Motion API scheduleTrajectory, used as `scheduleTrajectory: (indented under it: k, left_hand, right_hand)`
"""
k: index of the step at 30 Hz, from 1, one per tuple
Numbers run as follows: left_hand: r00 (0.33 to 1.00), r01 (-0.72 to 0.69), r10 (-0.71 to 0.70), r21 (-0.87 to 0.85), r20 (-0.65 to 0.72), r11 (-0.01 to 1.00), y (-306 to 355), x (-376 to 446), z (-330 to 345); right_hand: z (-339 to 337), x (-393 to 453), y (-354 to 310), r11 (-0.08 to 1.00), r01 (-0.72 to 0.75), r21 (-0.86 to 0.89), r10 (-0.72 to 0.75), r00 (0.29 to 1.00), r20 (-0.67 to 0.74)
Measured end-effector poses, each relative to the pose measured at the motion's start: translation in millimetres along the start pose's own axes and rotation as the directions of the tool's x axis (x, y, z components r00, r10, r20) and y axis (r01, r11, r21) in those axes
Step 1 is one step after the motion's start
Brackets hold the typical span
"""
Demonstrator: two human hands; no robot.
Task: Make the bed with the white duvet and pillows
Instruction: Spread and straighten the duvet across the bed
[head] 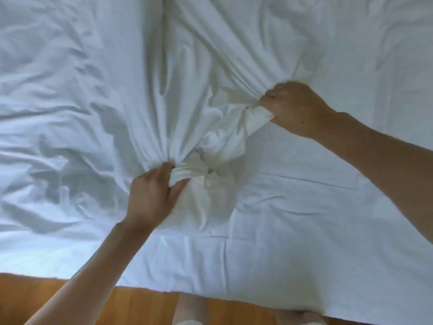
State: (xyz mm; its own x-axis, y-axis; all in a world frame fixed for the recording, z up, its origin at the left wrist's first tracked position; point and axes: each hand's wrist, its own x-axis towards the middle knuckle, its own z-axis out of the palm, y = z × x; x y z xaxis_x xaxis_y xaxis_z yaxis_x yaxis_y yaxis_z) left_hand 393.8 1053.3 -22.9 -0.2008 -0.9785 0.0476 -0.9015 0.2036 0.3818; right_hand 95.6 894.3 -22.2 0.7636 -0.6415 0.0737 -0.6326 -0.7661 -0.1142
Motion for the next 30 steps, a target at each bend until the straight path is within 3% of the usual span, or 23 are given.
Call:
scheduleTrajectory:
  k: [3,6,9,11,14,16,19,22,25,30]
  left_hand:
    - [0.996,0.01,-0.017,-0.073,-0.09,0.997,24.8,-16.2,-37.9]
    - [0.982,0.023,-0.042,-0.099,-0.186,0.995,33.7,-9.6,-75.9]
    - [0.979,0.056,-0.052,0.011,-0.197,0.998,38.5,1.7,-76.9]
    - [0.984,0.102,-0.079,0.142,-0.158,0.985,38.0,1.9,-61.4]
    - [0.983,0.129,-0.107,0.139,-0.152,0.982,55.9,-11.7,-28.2]
    - [0.991,0.026,-0.013,0.092,-0.134,0.995,83.6,-25.6,-2.5]
    - [0.979,-0.206,0.206,0.089,0.013,0.974,118.1,-44.3,39.5]
    - [0.953,-0.272,0.235,0.195,0.193,0.943,125.3,-50.4,67.1]
    - [0.948,-0.213,0.113,0.328,0.299,0.92,107.1,-48.9,78.6]
    - [0.93,-0.127,-0.05,0.443,0.365,0.888,71.4,-46.0,85.7]
  right_hand:
    - [-80.9,-28.5,35.1,0.991,0.082,-0.103,-0.079,0.996,0.036]
    - [-131.3,-26.1,59.3,0.979,0.041,-0.198,-0.033,0.999,0.04]
    - [-122.6,-12.6,54.6,0.971,-0.135,-0.197,0.13,0.991,-0.039]
    - [-94.3,-16.0,38.2,0.929,-0.351,-0.121,0.351,0.936,-0.022]
    - [-39.6,-45.5,-9.0,0.74,-0.671,0.055,0.671,0.741,0.019]
    - [-0.8,-73.6,-46.7,0.602,-0.767,0.223,0.783,0.622,0.025]
    - [44.7,-109.3,-101.4,0.328,-0.795,0.511,0.894,0.436,0.104]
    - [71.0,-119.9,-137.5,-0.048,-0.749,0.661,0.89,0.269,0.368]
    - [83.2,-104.4,-152.3,-0.285,-0.614,0.736,0.829,0.228,0.51]
    - [93.3,-59.7,-158.5,-0.423,-0.407,0.81,0.835,0.172,0.523]
